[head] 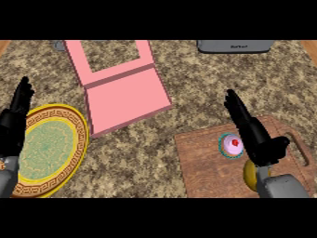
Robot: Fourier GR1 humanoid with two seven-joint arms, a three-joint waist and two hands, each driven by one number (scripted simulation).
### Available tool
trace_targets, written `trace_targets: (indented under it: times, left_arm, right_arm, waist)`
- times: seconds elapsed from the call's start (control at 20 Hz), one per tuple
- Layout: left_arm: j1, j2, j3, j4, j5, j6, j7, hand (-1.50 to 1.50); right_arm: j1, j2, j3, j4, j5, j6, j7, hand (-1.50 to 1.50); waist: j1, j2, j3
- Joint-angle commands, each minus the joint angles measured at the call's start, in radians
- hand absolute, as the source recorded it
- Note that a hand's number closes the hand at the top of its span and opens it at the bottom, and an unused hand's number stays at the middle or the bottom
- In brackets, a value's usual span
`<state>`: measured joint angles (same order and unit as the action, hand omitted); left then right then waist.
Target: Pick the lemon from the cutting board and place it in the cardboard box
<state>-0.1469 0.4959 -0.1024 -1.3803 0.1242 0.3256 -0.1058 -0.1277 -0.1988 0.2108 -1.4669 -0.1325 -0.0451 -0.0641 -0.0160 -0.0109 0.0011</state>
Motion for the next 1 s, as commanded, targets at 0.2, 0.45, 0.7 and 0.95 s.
trace_targets:
  times: [0.2,0.45,0.7,0.95]
  left_arm:
    - [0.057,0.103,0.054,0.054,-0.071,-0.003,0.097,0.0]
    - [0.093,0.084,0.03,0.101,-0.075,-0.007,0.102,0.0]
    - [0.081,0.077,0.031,0.064,-0.081,-0.013,0.141,0.0]
    - [0.044,0.038,0.033,0.134,-0.106,-0.029,0.106,0.0]
  right_arm:
    - [0.242,-0.138,-0.18,-0.205,-0.171,0.123,-0.057,-1.5]
    - [0.322,-0.403,-0.071,-0.118,0.348,0.056,-0.241,-1.5]
    - [0.456,-0.286,-0.23,0.014,0.004,0.212,-0.66,-1.5]
    - [0.347,-0.367,-0.285,0.183,0.15,0.206,-0.805,-1.5]
  waist:
    - [-0.004,0.005,0.0]
    - [-0.019,0.007,0.001]
    - [-0.003,0.008,0.002]
    - [0.014,0.012,0.0]
